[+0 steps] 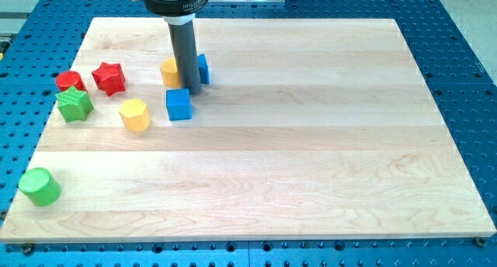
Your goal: Slightly push the yellow heart and blue triangle towards the top
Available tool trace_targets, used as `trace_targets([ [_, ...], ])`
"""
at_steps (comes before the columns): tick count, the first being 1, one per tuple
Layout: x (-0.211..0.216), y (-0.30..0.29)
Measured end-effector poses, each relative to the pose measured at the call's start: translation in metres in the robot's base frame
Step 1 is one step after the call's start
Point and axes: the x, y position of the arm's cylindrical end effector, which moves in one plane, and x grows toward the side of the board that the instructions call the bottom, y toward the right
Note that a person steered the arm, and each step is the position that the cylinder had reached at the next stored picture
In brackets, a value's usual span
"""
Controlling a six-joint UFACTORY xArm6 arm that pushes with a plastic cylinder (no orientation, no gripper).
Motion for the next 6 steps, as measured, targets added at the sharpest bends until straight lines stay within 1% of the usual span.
trace_targets([
  [1, 0.009, 0.01],
  [2, 0.017, 0.008],
  [4, 0.02, -0.044],
  [5, -0.01, -0.027],
  [6, -0.013, 0.055],
])
